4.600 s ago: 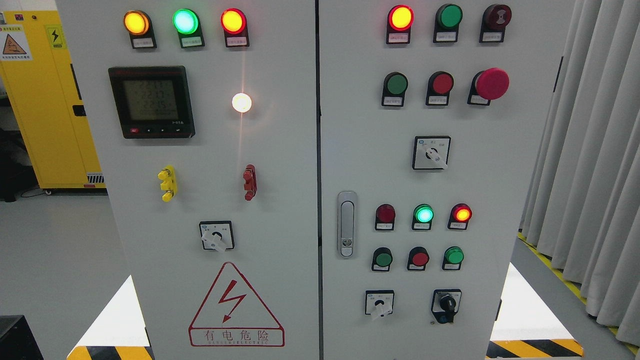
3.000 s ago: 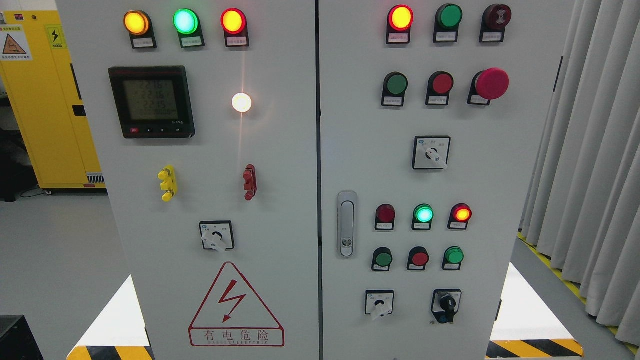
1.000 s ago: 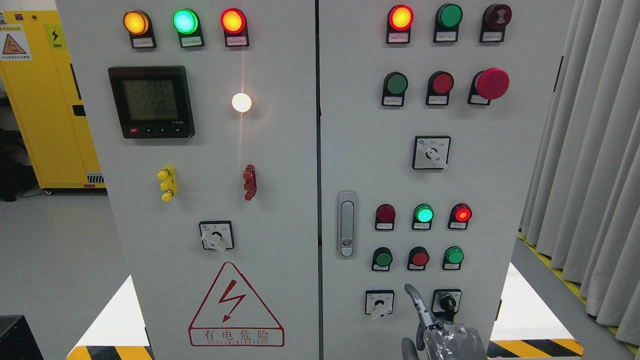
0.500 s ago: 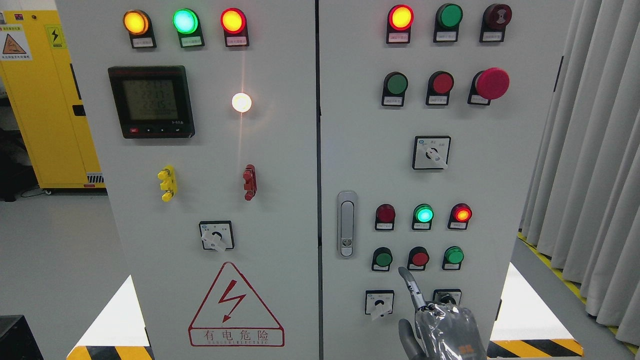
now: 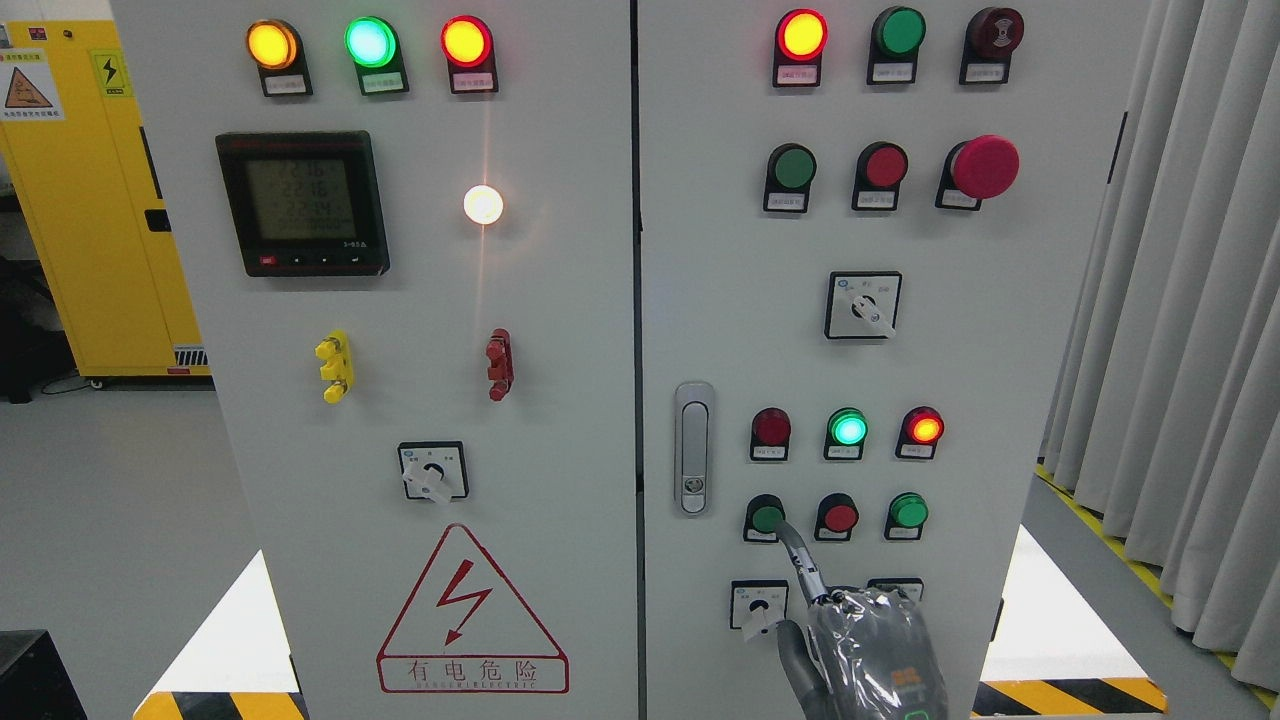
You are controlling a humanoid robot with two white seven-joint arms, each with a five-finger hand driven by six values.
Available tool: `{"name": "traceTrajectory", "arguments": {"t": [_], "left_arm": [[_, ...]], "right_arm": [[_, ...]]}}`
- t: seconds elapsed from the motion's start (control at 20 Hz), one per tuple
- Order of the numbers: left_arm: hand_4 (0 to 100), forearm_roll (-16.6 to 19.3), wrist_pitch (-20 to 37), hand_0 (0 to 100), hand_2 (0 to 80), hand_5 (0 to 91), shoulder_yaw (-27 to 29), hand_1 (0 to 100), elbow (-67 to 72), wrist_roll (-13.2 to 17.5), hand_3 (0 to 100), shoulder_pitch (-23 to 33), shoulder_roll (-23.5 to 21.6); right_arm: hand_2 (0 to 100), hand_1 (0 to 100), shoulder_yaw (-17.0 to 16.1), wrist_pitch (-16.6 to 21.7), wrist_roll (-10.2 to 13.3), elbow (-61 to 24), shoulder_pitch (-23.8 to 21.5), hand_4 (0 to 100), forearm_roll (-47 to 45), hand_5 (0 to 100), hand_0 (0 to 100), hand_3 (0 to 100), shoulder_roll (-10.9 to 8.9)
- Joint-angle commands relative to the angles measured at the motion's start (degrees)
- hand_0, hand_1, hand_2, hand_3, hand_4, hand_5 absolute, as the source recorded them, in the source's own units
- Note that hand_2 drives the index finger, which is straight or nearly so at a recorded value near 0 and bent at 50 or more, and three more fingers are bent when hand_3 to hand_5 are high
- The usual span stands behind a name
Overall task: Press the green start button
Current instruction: 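Press the green push button with the right hand's index finger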
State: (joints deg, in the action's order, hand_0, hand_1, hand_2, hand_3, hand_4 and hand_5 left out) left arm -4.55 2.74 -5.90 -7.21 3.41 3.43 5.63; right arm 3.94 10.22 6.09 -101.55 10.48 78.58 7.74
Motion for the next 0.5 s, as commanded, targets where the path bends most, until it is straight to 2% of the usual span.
{"name": "traceTrajectory", "arguments": {"t": [0.0,0.45], "left_arm": [[0,-0.02,-0.01,12,0.0,0.0,0.01,56,0.00,0.02,0,0.00,0.00],[0,0.07,-0.01,12,0.0,0.0,0.01,56,0.00,0.02,0,0.00,0.00]], "right_arm": [[0,100,1.07,-0.11,0.06,3.28,0.77,97,-0.18,100,67,96,0.17],[0,100,0.46,-0.11,-0.02,3.28,0.86,97,-0.71,100,66,97,0.17]]}}
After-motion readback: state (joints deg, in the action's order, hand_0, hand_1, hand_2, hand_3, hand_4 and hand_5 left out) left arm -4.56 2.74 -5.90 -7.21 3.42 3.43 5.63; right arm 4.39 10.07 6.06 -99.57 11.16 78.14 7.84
